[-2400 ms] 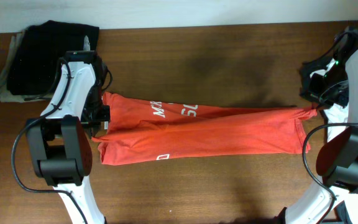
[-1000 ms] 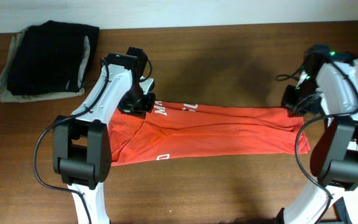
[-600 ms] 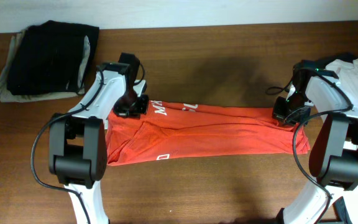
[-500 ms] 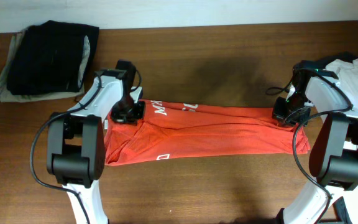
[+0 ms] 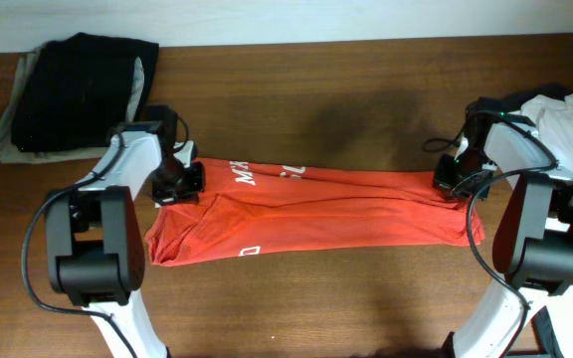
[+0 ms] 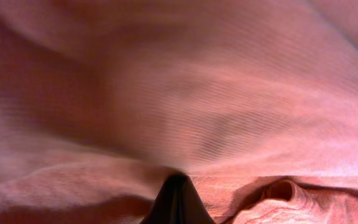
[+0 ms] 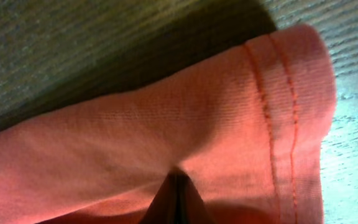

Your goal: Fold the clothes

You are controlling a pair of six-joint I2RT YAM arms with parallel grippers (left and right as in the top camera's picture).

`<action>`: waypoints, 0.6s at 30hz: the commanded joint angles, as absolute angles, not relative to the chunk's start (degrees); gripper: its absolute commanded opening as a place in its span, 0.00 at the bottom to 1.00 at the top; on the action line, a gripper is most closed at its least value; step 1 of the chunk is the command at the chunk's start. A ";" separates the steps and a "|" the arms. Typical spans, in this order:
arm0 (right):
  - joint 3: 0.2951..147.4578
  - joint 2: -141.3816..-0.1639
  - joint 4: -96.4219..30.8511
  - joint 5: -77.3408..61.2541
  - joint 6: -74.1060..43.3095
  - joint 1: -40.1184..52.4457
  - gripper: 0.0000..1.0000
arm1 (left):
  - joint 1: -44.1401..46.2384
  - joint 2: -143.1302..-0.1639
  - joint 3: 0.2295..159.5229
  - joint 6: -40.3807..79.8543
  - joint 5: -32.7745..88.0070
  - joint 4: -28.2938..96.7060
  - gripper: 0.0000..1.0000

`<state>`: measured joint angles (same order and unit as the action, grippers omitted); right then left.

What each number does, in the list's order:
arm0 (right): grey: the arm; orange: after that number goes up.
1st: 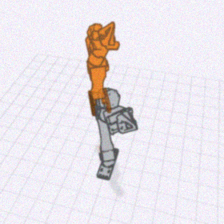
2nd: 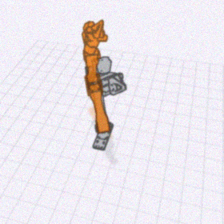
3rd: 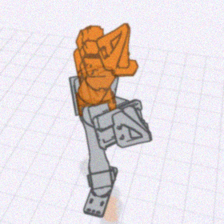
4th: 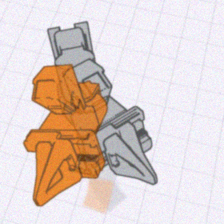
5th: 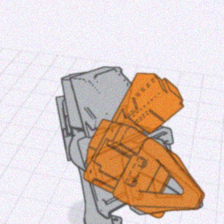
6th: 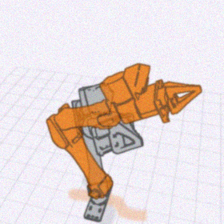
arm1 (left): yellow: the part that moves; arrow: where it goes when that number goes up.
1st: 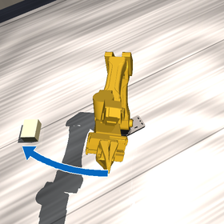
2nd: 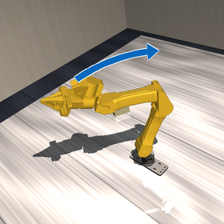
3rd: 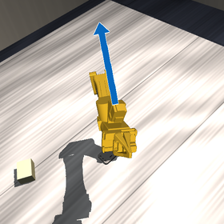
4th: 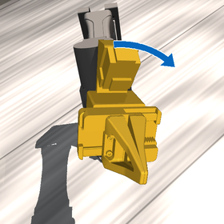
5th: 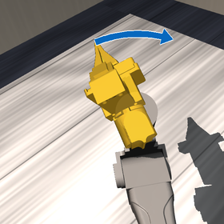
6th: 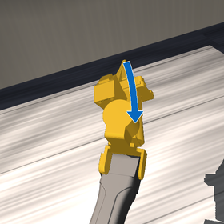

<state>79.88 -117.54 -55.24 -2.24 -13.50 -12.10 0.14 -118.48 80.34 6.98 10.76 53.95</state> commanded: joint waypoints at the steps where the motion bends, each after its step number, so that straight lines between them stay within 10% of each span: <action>1: 79.15 -120.29 -54.68 -0.75 -14.00 -12.03 0.04 | -4.27 -119.57 78.26 10.02 4.69 53.80 0.01; 18: 94.04 -120.27 -60.12 -0.47 -14.02 -12.01 0.04 | -11.07 -114.41 80.82 9.28 6.22 54.68 0.01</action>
<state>86.35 -120.01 -56.82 -2.52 -13.52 -11.68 -10.70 -118.13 79.99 9.28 11.62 54.52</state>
